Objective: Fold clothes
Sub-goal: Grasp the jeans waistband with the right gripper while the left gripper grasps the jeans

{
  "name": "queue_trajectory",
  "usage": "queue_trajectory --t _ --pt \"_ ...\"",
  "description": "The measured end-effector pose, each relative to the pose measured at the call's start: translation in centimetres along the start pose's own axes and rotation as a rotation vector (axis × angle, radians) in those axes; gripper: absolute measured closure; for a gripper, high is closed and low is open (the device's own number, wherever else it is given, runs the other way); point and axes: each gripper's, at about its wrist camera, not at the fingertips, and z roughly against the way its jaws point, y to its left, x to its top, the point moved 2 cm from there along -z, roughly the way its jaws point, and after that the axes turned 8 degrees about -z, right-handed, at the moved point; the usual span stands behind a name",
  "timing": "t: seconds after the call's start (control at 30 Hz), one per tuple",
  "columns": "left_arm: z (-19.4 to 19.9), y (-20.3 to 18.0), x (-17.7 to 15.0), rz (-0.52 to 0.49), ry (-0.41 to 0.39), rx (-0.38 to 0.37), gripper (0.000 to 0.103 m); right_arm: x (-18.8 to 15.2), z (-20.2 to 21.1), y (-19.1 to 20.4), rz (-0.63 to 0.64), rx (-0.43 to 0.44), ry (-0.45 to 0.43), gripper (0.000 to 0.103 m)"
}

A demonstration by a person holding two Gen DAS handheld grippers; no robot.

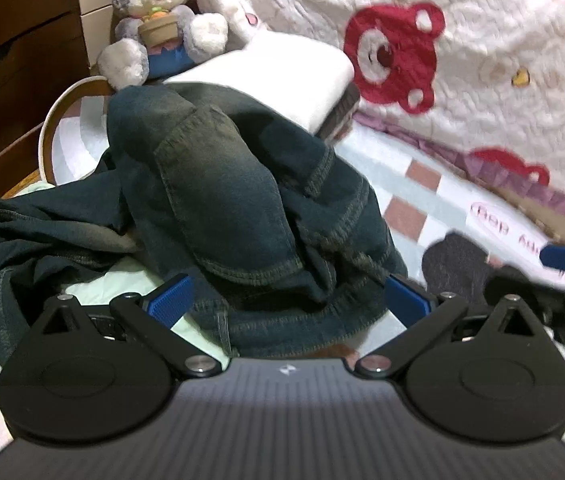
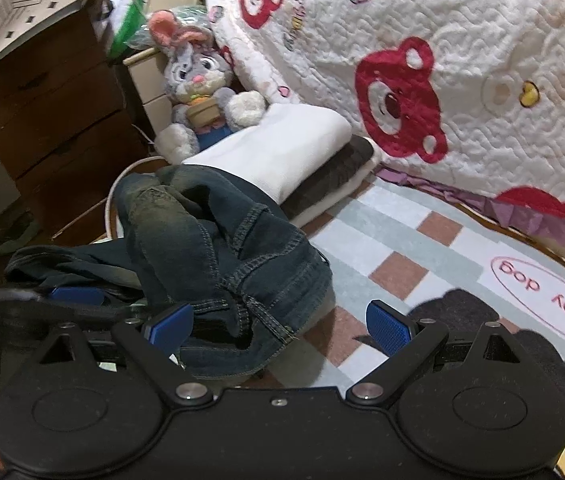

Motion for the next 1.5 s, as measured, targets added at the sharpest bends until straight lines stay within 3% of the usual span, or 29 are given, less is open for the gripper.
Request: queue_trajectory --t 0.07,0.13,0.2,0.27,0.33,0.4,0.47,0.53,0.6,0.67,0.83,0.9,1.0,1.07,1.23,1.27,1.3,1.33,1.37,1.43,1.5 --pt "-0.2 1.7 -0.4 0.031 -0.033 -0.070 0.000 -0.3 0.0 0.9 0.065 0.022 -0.004 0.017" --pt "-0.4 3.5 -0.7 0.076 -0.045 -0.066 0.000 -0.8 -0.2 2.0 0.132 0.057 -0.005 0.024" --pt "-0.6 5.3 -0.9 0.120 -0.057 -0.063 0.000 -1.5 -0.6 3.0 0.188 0.093 0.000 0.043" --pt "-0.5 7.4 -0.6 0.185 -0.096 -0.034 0.002 -2.0 -1.5 3.9 0.224 0.109 0.012 0.046" --pt "-0.5 9.1 0.1 0.244 -0.149 -0.027 0.007 -2.8 -2.5 4.5 0.260 0.105 0.021 0.063" --pt "-1.2 10.4 1.1 0.277 -0.161 -0.046 0.020 -3.5 -3.3 5.0 0.296 0.098 0.025 0.099" --pt "-2.2 11.3 2.0 0.292 -0.164 -0.058 0.034 -4.1 -4.1 5.0 0.301 0.074 0.024 0.100" --pt "-3.2 12.0 2.7 0.303 -0.161 -0.047 0.034 -4.4 -4.6 4.5 0.301 0.040 -0.012 0.100" --pt "-4.1 11.8 3.3 0.269 -0.172 0.020 0.034 -4.7 -5.1 4.0 0.325 -0.001 -0.052 0.097" --pt "-5.0 11.8 3.6 0.257 -0.168 0.024 0.033 -5.0 -5.5 3.5 0.358 -0.027 -0.084 0.093" --pt "-5.6 12.5 3.7 0.304 -0.189 -0.089 0.031 -5.7 -7.4 2.8 0.518 -0.105 -0.092 0.062" --pt "-5.5 12.8 3.9 0.322 -0.203 -0.110 0.028 -5.5 -8.1 2.7 0.574 -0.114 -0.090 0.030" --pt "-5.6 12.9 3.9 0.349 -0.231 -0.108 0.017 -4.8 -9.3 2.3 0.619 -0.112 -0.087 0.018" --pt "-6.2 12.7 4.0 0.365 -0.235 -0.097 0.008 -4.1 -10.3 1.9 0.613 -0.100 -0.072 0.018" --pt "-9.4 12.5 4.2 0.389 -0.160 -0.119 0.005 -2.9 -14.3 1.4 0.627 -0.076 -0.016 0.018" --pt "-10.2 12.4 4.0 0.383 -0.140 -0.133 0.016 -2.8 -15.1 1.3 0.605 -0.069 -0.008 0.018" --pt "-10.8 12.4 3.6 0.384 -0.133 -0.140 0.028 -2.6 -15.9 1.1 0.584 -0.062 -0.001 0.026" --pt "-11.1 12.5 3.2 0.391 -0.131 -0.149 0.049 -2.4 -16.5 0.9 0.550 -0.044 0.004 0.044" --pt "-11.3 12.7 3.0 0.397 -0.123 -0.164 0.061 -2.2 -16.4 0.7 0.493 -0.013 0.003 0.089" --pt "-11.3 13.0 2.6 0.403 -0.121 -0.180 0.074 -2.1 -15.4 0.5 0.411 -0.003 -0.022 0.088" --pt "-10.8 13.0 2.4 0.389 -0.132 -0.188 0.077 -2.4 -13.3 0.6 0.373 0.000 -0.096 0.089"
